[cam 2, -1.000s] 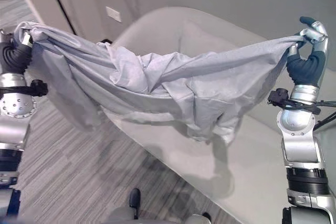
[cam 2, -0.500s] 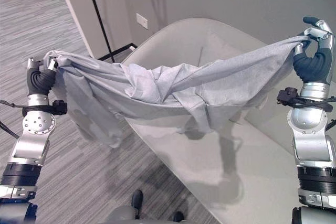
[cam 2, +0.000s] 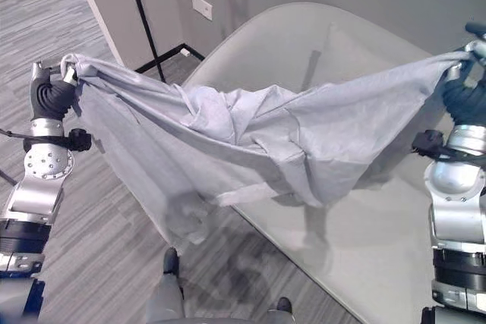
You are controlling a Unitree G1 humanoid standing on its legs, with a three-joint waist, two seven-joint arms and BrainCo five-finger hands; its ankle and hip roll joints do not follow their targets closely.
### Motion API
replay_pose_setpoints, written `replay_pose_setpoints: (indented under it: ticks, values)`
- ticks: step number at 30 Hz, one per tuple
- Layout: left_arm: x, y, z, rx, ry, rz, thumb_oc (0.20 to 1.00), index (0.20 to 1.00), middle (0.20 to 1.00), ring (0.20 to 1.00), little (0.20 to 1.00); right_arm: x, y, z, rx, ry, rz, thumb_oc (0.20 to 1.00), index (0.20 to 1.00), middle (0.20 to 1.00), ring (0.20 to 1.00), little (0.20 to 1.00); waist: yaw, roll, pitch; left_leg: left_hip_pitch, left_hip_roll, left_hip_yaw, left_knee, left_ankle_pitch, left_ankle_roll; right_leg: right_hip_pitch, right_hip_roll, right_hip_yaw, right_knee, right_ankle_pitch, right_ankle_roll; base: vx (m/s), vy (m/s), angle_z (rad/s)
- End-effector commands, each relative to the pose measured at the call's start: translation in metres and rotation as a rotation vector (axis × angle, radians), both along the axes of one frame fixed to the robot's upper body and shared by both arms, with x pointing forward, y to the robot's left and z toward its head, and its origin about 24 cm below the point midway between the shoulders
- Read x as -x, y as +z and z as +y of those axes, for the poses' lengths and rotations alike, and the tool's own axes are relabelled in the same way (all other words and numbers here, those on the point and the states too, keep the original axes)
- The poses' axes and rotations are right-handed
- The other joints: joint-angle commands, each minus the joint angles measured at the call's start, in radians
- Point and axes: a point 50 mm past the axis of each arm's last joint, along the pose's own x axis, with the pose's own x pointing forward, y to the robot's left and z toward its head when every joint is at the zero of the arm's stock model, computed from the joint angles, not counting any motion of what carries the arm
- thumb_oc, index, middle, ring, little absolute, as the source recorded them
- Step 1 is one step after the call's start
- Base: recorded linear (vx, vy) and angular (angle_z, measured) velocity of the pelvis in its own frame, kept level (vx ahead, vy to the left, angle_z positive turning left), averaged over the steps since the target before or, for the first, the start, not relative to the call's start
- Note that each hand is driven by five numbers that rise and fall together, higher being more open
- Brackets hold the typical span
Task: Hang the clothes on the sofa on the clothes rack.
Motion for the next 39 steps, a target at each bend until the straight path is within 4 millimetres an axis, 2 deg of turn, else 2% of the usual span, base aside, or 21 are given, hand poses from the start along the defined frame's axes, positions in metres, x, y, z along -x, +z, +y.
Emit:
replay_pose_setpoints:
  ticks: [1,3,4,6,7,8,12,15,18,20,22,25,26,29,30,32,33,35,36,37,39]
  values:
    - [0.015,0.039,0.007,-0.029,0.016,-0.188,0.2,0.2,0.2,0.2,0.2,-0.002,0.045,0.006,0.114,-0.008,-0.152,0.2,0.2,0.2,0.2,0.2,0.03,0.043,-0.129,0.044,0.077,0.066,-0.038,-0.071,-0.077,-0.028,0.03,-0.083,-0.004,-0.061,0.075,0.12,0.391,-0.85]
    - [0.013,0.043,-0.001,-0.042,-0.009,-0.2,0.2,0.2,0.2,0.2,0.2,-0.002,0.05,0.006,0.128,-0.007,-0.15,0.2,0.2,0.2,0.2,0.2,0.019,0.035,-0.131,0.07,0.004,0.074,-0.063,-0.084,-0.038,-0.054,0.14,-0.012,0.043,-0.123,0.035,0.24,0.475,-0.45]
    - [0.012,0.042,-0.006,-0.035,-0.031,-0.197,0.2,0.2,0.2,0.2,0.2,-0.001,0.052,0.004,0.133,-0.008,-0.154,0.2,0.2,0.2,0.2,0.2,0.017,0.034,-0.135,0.103,-0.035,0.079,-0.094,-0.086,-0.017,-0.054,0.239,0.011,0.044,-0.216,0.014,0.24,0.405,0.3]
    - [0.01,0.039,-0.009,-0.018,-0.045,-0.178,0.2,0.2,0.2,0.2,0.2,0.001,0.051,0.002,0.127,-0.007,-0.152,0.2,0.2,0.2,0.2,0.2,0.012,0.026,-0.123,0.126,-0.079,0.068,-0.112,-0.087,-0.003,-0.072,0.345,0.041,0.048,-0.255,-0.005,0.13,0.234,0.27]
    - [0.01,0.039,-0.009,-0.018,-0.046,-0.178,0.2,0.2,0.2,0.2,0.2,0.001,0.052,0.001,0.127,-0.007,-0.153,0.2,0.2,0.2,0.2,0.2,0.013,0.028,-0.122,0.123,-0.077,0.068,-0.114,-0.08,-0.003,-0.076,0.348,0.041,0.049,-0.25,-0.007,0.06,0.163,0.3]
    - [0.009,0.035,-0.008,-0.002,-0.035,-0.167,0.2,0.2,0.2,0.2,0.2,0.002,0.054,-0.001,0.131,-0.018,-0.161,0.2,0.2,0.2,0.2,0.2,0.016,0.016,-0.112,0.135,-0.117,0.058,-0.118,-0.086,0.006,-0.097,0.415,0.051,0.019,-0.256,-0.03,0.03,0.09,0.27]
    - [0.014,0.013,-0.001,0.045,-0.031,-0.112,0.2,0.2,0.2,0.2,0.2,0.001,0.048,-0.002,0.13,-0.011,-0.123,0.2,0.2,0.2,0.2,0.2,0.024,0.009,-0.108,0.187,-0.157,0.027,-0.116,-0.118,0.016,-0.042,0.416,0.039,-0.063,-0.232,-0.042,0.13,0.095,0.48]
    - [0.018,0.007,0.003,0.065,-0.03,-0.104,0.2,0.2,0.2,0.2,0.2,0.0,0.05,-0.003,0.136,-0.004,-0.115,0.2,0.2,0.2,0.2,0.2,0.029,0.001,-0.077,0.143,-0.166,0.009,0.028,-0.161,0.008,-0.023,0.392,0.032,-0.085,-0.219,-0.045,0.06,0.126,0.26]
    - [0.022,0.001,0.006,0.083,-0.028,-0.101,0.2,0.2,0.2,0.2,0.2,0.002,0.047,-0.006,0.138,-0.006,-0.089,0.2,0.2,0.2,0.2,0.2,0.028,-0.007,-0.072,0.09,-0.066,-0.031,0.056,-0.153,-0.017,-0.012,0.324,0.023,-0.095,-0.228,-0.02,0.12,0.278,0.29]
    - [0.02,0.009,0.01,0.079,-0.014,-0.118,0.2,0.2,0.2,0.2,0.2,0.004,0.045,-0.011,0.13,-0.024,-0.086,0.2,0.2,0.2,0.2,0.2,0.018,-0.005,-0.085,0.048,0.107,-0.1,-0.035,-0.02,-0.075,-0.008,0.264,0.041,-0.103,-0.265,0.019,0.32,0.544,-0.04]
    - [0.019,0.012,0.01,0.074,-0.007,-0.131,0.2,0.2,0.2,0.2,0.2,0.006,0.045,-0.011,0.137,-0.035,-0.095,0.2,0.2,0.2,0.2,0.2,0.016,0.01,-0.09,0.034,0.148,-0.145,-0.061,0.026,-0.098,0.005,0.239,0.07,-0.104,-0.273,0.038,0.3,0.507,-0.29]
    - [0.019,0.014,0.009,0.065,-0.012,-0.136,0.2,0.2,0.2,0.2,0.2,0.006,0.045,-0.01,0.149,-0.032,-0.085,0.2,0.2,0.2,0.2,0.2,0.017,0.031,-0.097,0.036,0.15,-0.208,-0.043,0.001,-0.12,0.033,0.205,0.098,-0.104,-0.28,0.056,0.31,0.458,-0.56]
    - [0.018,0.01,0.007,0.062,-0.021,-0.125,0.2,0.2,0.2,0.2,0.2,0.007,0.042,-0.014,0.145,-0.045,-0.07,0.2,0.2,0.2,0.2,0.2,0.01,0.05,-0.113,0.052,0.126,-0.209,-0.03,-0.064,-0.133,0.045,0.15,0.086,-0.104,-0.255,0.079,0.34,0.538,-0.87]
    - [0.018,0.023,0.002,0.02,-0.041,-0.157,0.2,0.2,0.2,0.2,0.2,0.002,0.043,-0.007,0.116,-0.023,-0.099,0.2,0.2,0.2,0.2,0.2,-0.005,0.035,-0.098,0.049,0.067,-0.154,0.014,-0.129,-0.105,-0.033,0.075,0.088,-0.094,-0.113,0.085,0.17,0.48,-0.4]
    - [0.018,0.024,0.003,0.018,-0.039,-0.16,0.2,0.2,0.2,0.2,0.2,0.001,0.044,-0.006,0.114,-0.022,-0.102,0.2,0.2,0.2,0.2,0.2,-0.001,0.03,-0.101,0.044,0.065,-0.146,0.017,-0.13,-0.102,-0.041,0.072,0.096,-0.099,-0.106,0.087,-0.08,0.226,-0.15]
    - [0.019,0.038,0.006,-0.024,-0.018,-0.191,0.2,0.2,0.2,0.2,0.2,-0.008,0.048,0.004,0.108,0.012,-0.125,0.2,0.2,0.2,0.2,0.2,0.028,0.024,-0.089,0.042,0.065,-0.059,0.015,-0.148,-0.09,-0.113,0.055,0.013,-0.101,-0.008,0.089,-0.06,0.363,-0.57]
    - [0.021,0.046,0.007,-0.047,-0.005,-0.215,0.2,0.2,0.2,0.2,0.2,-0.011,0.052,0.005,0.103,0.014,-0.129,0.2,0.2,0.2,0.2,0.2,0.03,0.028,-0.1,0.049,0.046,-0.015,-0.02,-0.144,-0.075,-0.125,0.097,-0.022,-0.101,-0.037,0.075,0.02,0.566,-1.45]
    - [0.019,0.047,0.002,-0.043,-0.023,-0.216,0.2,0.2,0.2,0.2,0.2,-0.013,0.057,0.003,0.107,0.014,-0.129,0.2,0.2,0.2,0.2,0.2,0.029,0.018,-0.106,0.053,-0.013,0.006,-0.052,-0.126,-0.042,-0.103,0.174,0.013,-0.068,-0.089,0.055,0.03,0.557,-1.03]
    - [0.019,0.05,0.001,-0.044,-0.024,-0.216,0.2,0.2,0.2,0.2,0.2,-0.012,0.058,0.001,0.107,0.014,-0.126,0.2,0.2,0.2,0.2,0.2,0.048,0.009,-0.116,0.064,-0.057,0.022,-0.085,-0.117,-0.02,-0.06,0.244,0.009,-0.056,-0.177,0.041,0.01,0.487,0.17]
    - [0.018,0.048,0.001,-0.034,-0.029,-0.209,0.2,0.2,0.2,0.2,0.2,-0.012,0.059,0.001,0.108,0.014,-0.124,0.2,0.2,0.2,0.2,0.2,0.053,-0.004,-0.122,0.065,-0.087,0.029,-0.098,-0.109,-0.009,-0.031,0.288,0.025,-0.049,-0.211,0.028,-0.01,0.332,0.13]
    - [0.018,0.046,0.0,-0.022,-0.034,-0.203,0.2,0.2,0.2,0.2,0.2,-0.012,0.058,0.0,0.106,0.014,-0.116,0.2,0.2,0.2,0.2,0.2,0.06,-0.012,-0.126,0.056,-0.11,0.027,-0.102,-0.096,0.0,-0.013,0.33,0.052,-0.054,-0.234,0.017,-0.01,0.178,-0.25]
